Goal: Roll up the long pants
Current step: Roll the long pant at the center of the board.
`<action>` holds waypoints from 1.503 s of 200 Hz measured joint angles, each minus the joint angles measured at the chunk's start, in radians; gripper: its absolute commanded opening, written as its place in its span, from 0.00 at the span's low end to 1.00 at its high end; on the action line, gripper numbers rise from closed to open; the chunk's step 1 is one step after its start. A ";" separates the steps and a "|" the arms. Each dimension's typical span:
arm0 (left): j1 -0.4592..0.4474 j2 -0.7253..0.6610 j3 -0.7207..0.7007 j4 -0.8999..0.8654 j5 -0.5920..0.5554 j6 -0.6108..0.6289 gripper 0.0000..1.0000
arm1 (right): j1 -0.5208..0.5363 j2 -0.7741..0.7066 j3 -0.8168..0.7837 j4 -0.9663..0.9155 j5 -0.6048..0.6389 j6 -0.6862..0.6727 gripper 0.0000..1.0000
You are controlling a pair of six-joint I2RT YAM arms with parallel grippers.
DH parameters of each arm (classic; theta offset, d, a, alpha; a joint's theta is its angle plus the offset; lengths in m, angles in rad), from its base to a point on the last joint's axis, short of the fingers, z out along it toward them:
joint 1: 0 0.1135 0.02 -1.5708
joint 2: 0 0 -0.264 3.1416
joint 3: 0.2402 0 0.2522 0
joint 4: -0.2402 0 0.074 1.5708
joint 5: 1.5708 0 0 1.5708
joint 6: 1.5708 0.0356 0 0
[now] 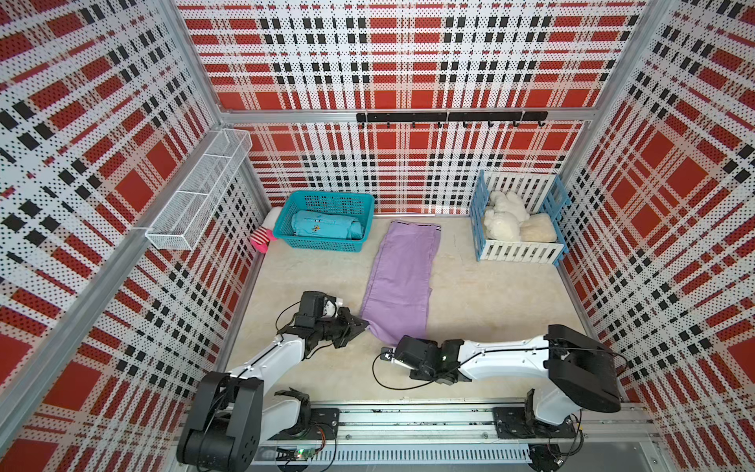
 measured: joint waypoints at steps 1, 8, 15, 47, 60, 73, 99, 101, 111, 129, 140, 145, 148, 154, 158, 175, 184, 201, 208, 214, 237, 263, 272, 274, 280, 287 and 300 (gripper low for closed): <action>0.000 0.000 0.000 0.000 0.000 0.000 0.00 | 0.000 0.000 0.000 0.000 0.000 0.000 0.00; 0.002 -0.001 0.000 0.000 -0.001 0.000 0.00 | -0.039 -0.039 0.004 -0.014 -0.043 0.004 0.00; 0.003 0.000 0.000 0.000 -0.003 0.000 0.00 | -0.075 -0.068 0.009 -0.022 -0.074 0.009 0.00; 0.006 0.036 0.014 0.002 -0.014 0.010 0.00 | -0.206 -0.097 0.076 -0.064 -0.206 0.013 0.00; 0.009 0.069 0.025 0.005 -0.020 0.016 0.00 | -0.229 -0.071 0.103 -0.086 -0.253 0.009 0.00; 0.011 0.107 0.032 0.013 -0.024 0.021 0.00 | -0.252 -0.027 0.132 -0.110 -0.299 0.003 0.00; 0.019 0.156 0.047 0.016 -0.028 0.029 0.00 | -0.290 0.066 0.178 -0.145 -0.392 -0.010 0.00; 0.019 0.158 0.049 0.016 -0.027 0.029 0.00 | -0.293 0.071 0.180 -0.148 -0.392 -0.013 0.00; 0.022 0.171 0.061 0.016 -0.027 0.031 0.00 | -0.307 0.095 0.187 -0.161 -0.416 -0.019 0.00; 0.026 0.196 0.087 0.023 -0.026 0.037 0.00 | -0.324 0.116 0.190 -0.177 -0.447 -0.028 0.00; 0.028 0.214 0.100 0.026 -0.023 0.043 0.00 | -0.331 0.120 0.190 -0.179 -0.461 -0.035 0.00; 0.031 0.223 0.105 0.026 -0.022 0.046 0.00 | -0.333 0.120 0.190 -0.179 -0.466 -0.039 0.00; 0.032 0.229 0.107 0.027 -0.021 0.048 0.00 | -0.335 0.120 0.190 -0.179 -0.471 -0.042 0.00; 0.036 0.238 0.110 0.027 -0.019 0.051 0.00 | -0.339 0.120 0.195 -0.180 -0.478 -0.046 0.00; 0.038 0.243 0.111 0.029 -0.019 0.053 0.00 | -0.341 0.121 0.197 -0.181 -0.482 -0.048 0.00; 0.050 0.261 0.111 0.029 -0.016 0.060 0.00 | -0.362 0.125 0.225 -0.200 -0.507 -0.064 0.00; 0.055 0.265 0.111 0.029 -0.016 0.062 0.00 | -0.373 0.134 0.249 -0.210 -0.520 -0.073 0.00; 0.072 0.266 0.111 0.031 -0.016 0.065 0.00 | -0.394 0.164 0.291 -0.229 -0.551 -0.088 0.00; 0.078 0.266 0.111 0.031 -0.016 0.065 0.00 | -0.400 0.179 0.306 -0.234 -0.565 -0.094 0.00; 0.083 0.266 0.111 0.031 -0.017 0.066 0.00 | -0.404 0.194 0.318 -0.240 -0.576 -0.099 0.00; 0.098 0.266 0.111 0.030 -0.015 0.069 0.00 | -0.412 0.252 0.354 -0.263 -0.629 -0.112 0.00; 0.108 0.261 0.111 0.030 -0.009 0.075 0.00 | -0.418 0.262 0.362 -0.276 -0.694 -0.096 0.20; 0.111 0.252 0.111 0.030 -0.008 0.076 0.00 | -0.426 0.253 0.359 -0.273 -0.724 -0.071 0.26; 0.113 0.248 0.110 0.030 -0.009 0.076 0.00 | -0.430 0.248 0.356 -0.271 -0.732 -0.064 0.26; 0.115 0.238 0.108 0.030 -0.009 0.077 0.00 | -0.439 0.232 0.348 -0.262 -0.753 -0.040 0.29; 0.117 0.224 0.103 0.031 -0.009 0.076 0.00 | -0.451 0.205 0.336 -0.252 -0.776 -0.017 0.32; 0.118 0.193 0.085 0.035 -0.009 0.076 0.00 | -0.467 0.147 0.311 -0.222 -0.804 0.031 0.34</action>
